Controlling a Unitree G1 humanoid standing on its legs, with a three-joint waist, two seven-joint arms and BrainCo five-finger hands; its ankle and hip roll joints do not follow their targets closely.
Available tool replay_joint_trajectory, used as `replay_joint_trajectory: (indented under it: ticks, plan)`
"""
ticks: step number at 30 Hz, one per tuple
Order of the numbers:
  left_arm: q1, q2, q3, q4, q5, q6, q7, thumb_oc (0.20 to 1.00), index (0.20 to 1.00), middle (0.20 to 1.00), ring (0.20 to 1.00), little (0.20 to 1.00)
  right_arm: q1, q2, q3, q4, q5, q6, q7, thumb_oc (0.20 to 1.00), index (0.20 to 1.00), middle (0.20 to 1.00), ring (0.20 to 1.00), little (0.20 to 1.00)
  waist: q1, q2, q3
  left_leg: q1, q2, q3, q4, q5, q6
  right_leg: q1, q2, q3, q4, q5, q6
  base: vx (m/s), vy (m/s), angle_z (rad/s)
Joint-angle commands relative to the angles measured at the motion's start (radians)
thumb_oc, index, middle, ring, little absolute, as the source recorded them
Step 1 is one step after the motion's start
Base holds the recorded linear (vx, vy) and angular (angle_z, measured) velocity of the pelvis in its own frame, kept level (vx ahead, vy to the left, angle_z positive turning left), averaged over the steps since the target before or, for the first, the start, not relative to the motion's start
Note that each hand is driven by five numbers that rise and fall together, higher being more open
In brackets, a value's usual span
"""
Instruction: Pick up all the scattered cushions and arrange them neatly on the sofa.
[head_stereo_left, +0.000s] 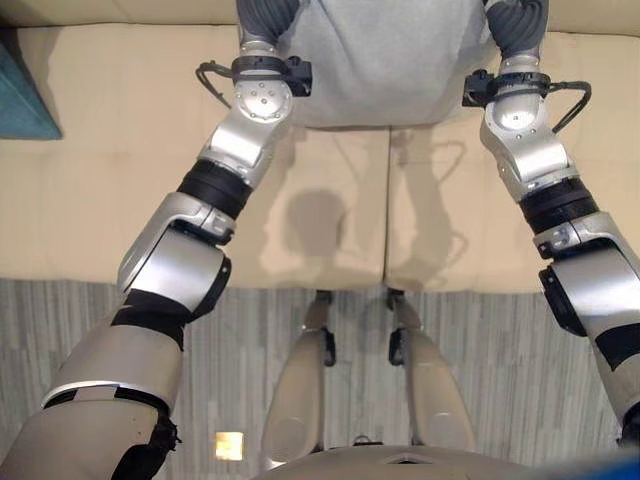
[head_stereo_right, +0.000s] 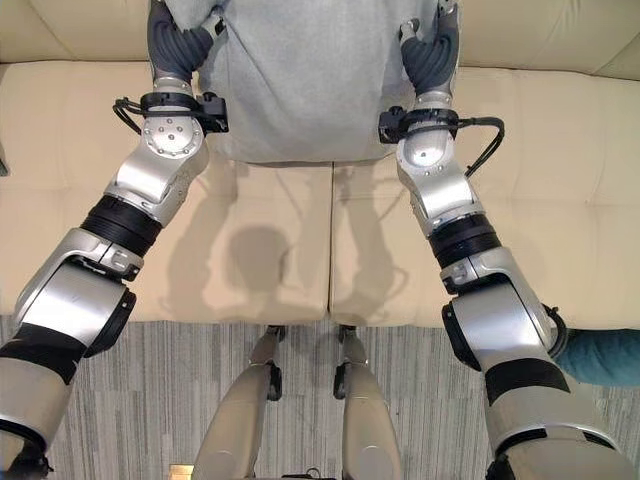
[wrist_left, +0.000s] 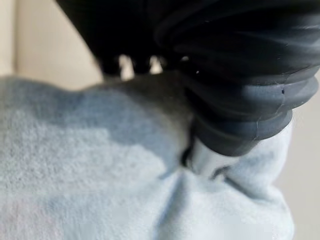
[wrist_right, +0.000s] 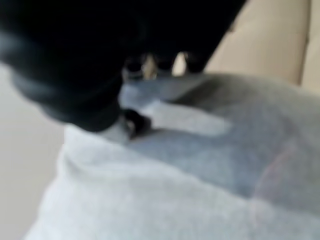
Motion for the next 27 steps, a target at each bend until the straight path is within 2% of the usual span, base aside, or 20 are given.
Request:
replay_joint_trajectory:
  ticks: [1,2,9,11,12,19,20,22,24,27]
  plan:
    - [-0.143,-0.073,-0.072,0.072,0.070,-0.038,-0.021,1.000,1.000,1.000,1.000,1.000,-0.146,0.114,0.124,0.061,-0.073,-0.019,0.026,0.570,0.570,0.570,0.570,0.570,0.031,-0.012,-0.060,-0.001,0.005,-0.038,0.002,-0.048,-0.062,-0.063,-0.041,-0.039,-0.007,0.028,0.093,-0.02,-0.034,-0.05]
    - [-0.176,-0.049,-0.084,0.091,0.070,-0.036,-0.016,1.000,1.000,1.000,1.000,1.000,-0.194,0.125,0.142,0.128,-0.081,0.003,0.009,1.000,1.000,1.000,1.000,1.000,0.034,-0.011,-0.054,-0.013,0.007,-0.042,0.001,-0.043,-0.062,-0.075,-0.039,-0.040,-0.009,0.031,0.092,-0.01,-0.021,-0.06]
    - [-0.215,0.009,-0.065,0.124,0.038,-0.046,-0.003,1.000,1.000,1.000,1.000,1.000,-0.273,0.122,0.159,0.242,-0.060,0.030,-0.016,1.000,1.000,1.000,1.000,1.000,0.043,-0.003,-0.058,-0.030,0.007,-0.053,-0.020,-0.021,-0.069,-0.094,-0.034,-0.039,-0.025,0.046,0.093,0.00,-0.002,-0.02]
    - [-0.192,0.052,-0.040,0.125,0.024,-0.057,-0.004,1.000,1.000,1.000,1.000,1.000,-0.289,0.066,0.168,0.267,-0.069,0.036,-0.020,1.000,1.000,1.000,1.000,1.000,0.045,0.002,-0.072,-0.033,0.005,-0.054,-0.026,-0.013,-0.076,-0.093,-0.034,-0.044,-0.031,0.045,0.095,0.02,-0.003,0.00]
    - [-0.191,0.052,-0.040,0.125,0.024,-0.057,-0.004,1.000,1.000,1.000,1.000,1.000,-0.289,0.066,0.168,0.267,-0.069,0.036,-0.020,1.000,1.000,1.000,1.000,1.000,0.045,0.002,-0.072,-0.033,0.005,-0.054,-0.026,-0.013,-0.076,-0.093,-0.034,-0.044,-0.031,0.045,0.095,0.03,-0.015,0.01]
    - [-0.039,0.219,0.043,0.032,-0.028,-0.100,-0.036,1.000,1.000,1.000,1.000,1.000,-0.249,-0.164,0.184,0.243,-0.044,0.046,0.038,1.000,1.000,1.000,1.000,1.000,0.055,-0.009,-0.110,0.010,0.002,-0.053,-0.023,-0.031,-0.079,-0.042,-0.036,-0.054,-0.029,0.029,0.093,0.01,-0.016,0.03]
    - [-0.035,0.219,0.045,0.028,-0.027,-0.099,-0.035,1.000,1.000,1.000,1.000,1.000,-0.247,-0.164,0.185,0.242,-0.044,0.047,0.038,1.000,1.000,1.000,1.000,1.000,0.054,-0.008,-0.111,0.011,0.002,-0.053,-0.024,-0.032,-0.079,-0.041,-0.036,-0.054,-0.030,0.029,0.093,0.00,-0.010,0.06]
    - [0.067,0.283,0.103,-0.076,-0.039,-0.124,-0.050,1.000,1.000,1.000,1.000,1.000,-0.186,-0.259,0.163,0.203,-0.030,0.041,0.059,1.000,1.000,1.000,1.000,1.000,0.059,-0.010,-0.115,0.030,0.001,-0.053,-0.023,-0.031,-0.080,-0.020,-0.041,-0.056,-0.029,0.028,0.092,-0.01,-0.013,0.08]
    - [0.161,0.310,0.159,-0.141,-0.052,-0.137,-0.057,1.000,1.000,1.000,1.000,1.000,-0.113,-0.296,0.119,0.152,-0.013,0.027,0.069,1.000,1.000,1.000,1.000,1.000,0.065,-0.010,-0.114,0.049,0.001,-0.053,-0.021,-0.041,-0.077,-0.002,-0.039,-0.059,-0.026,0.019,0.089,0.00,-0.017,0.08]
    - [0.389,0.354,0.274,-0.276,-0.060,-0.142,-0.105,1.000,1.000,1.000,1.000,1.000,0.080,-0.356,0.027,0.030,0.000,0.010,0.117,1.000,1.000,1.000,1.000,1.000,0.067,-0.016,-0.118,0.091,0.003,-0.049,-0.017,-0.054,-0.074,0.040,-0.039,-0.065,-0.023,0.008,0.085,0.01,-0.013,0.07]
